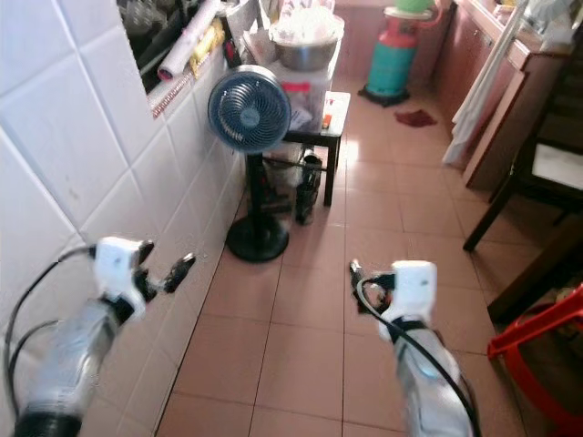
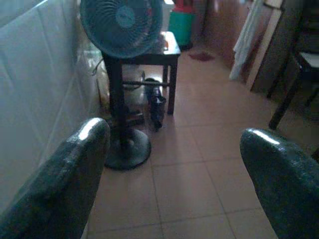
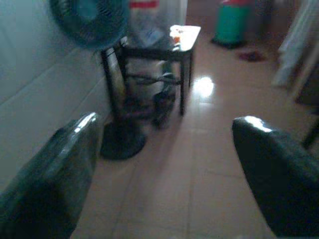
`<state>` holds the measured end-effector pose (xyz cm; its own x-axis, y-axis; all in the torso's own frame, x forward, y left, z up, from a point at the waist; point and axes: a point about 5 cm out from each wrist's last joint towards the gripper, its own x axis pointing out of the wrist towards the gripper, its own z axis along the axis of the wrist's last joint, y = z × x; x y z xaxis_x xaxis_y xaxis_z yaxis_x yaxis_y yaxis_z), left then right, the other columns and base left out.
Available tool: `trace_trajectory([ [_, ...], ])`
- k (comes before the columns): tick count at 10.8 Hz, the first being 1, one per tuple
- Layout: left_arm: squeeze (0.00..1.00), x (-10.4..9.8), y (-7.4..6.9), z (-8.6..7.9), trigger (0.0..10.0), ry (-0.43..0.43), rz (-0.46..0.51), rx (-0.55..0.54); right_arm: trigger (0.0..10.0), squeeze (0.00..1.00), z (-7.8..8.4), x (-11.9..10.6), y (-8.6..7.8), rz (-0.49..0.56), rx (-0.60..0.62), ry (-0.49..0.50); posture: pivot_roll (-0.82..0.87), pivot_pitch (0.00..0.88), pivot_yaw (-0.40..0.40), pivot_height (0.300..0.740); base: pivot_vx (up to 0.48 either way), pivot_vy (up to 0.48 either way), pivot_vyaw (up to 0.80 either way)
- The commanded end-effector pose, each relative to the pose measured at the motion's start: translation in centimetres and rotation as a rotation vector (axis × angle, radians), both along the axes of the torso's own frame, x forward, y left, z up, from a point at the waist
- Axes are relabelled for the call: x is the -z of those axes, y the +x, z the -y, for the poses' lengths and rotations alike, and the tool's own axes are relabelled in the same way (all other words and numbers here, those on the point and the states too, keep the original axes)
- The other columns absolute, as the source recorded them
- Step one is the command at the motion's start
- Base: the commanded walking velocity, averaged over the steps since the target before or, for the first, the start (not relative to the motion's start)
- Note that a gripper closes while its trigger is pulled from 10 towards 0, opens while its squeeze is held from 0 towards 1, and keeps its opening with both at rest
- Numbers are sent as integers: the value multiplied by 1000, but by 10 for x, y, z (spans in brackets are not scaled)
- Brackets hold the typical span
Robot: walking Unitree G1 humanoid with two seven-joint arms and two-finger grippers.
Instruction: Setting the table
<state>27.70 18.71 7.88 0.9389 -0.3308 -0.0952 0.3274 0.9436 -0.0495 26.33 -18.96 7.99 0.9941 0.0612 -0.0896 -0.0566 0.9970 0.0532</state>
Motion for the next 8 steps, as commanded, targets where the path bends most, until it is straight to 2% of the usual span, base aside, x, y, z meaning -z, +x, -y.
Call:
trace_trajectory([
  [1, 0, 1, -11, 1, 10000, -29, 16, -44, 10000, 0, -1, -4, -10, -1, 28, 22, 62, 0, 5, 740, 0, 0, 0],
  [2, 0, 6, -20, 4, 10000, -50, -5, -72, 10000, 0, -4, -6, -19, -13, 28, 39, 52, 0, 4, 740, 0, 0, 0],
  [3, 0, 6, -31, 10, 10000, -35, -17, -72, 10000, 0, -10, -11, -29, -18, 3, 16, 44, 0, 0, 740, 0, 0, 0],
  [4, 0, 6, -35, 13, 10000, -51, -29, -88, 10000, 0, -16, -13, -39, -13, -25, 4, 48, 0, -12, 740, 0, 0, 0],
  [6, 0, 4, -34, 7, 10000, -9, -19, -74, 10000, 0, -12, -14, -47, -31, -30, 2, 44, 0, -16, 740, 0, 0, 0],
  [8, 0, -2, -32, 11, 10000, -65, -22, -85, 10000, 0, -2, -20, -60, -39, -21, -20, 21, 0, -5, 740, 0, 0, 0],
])
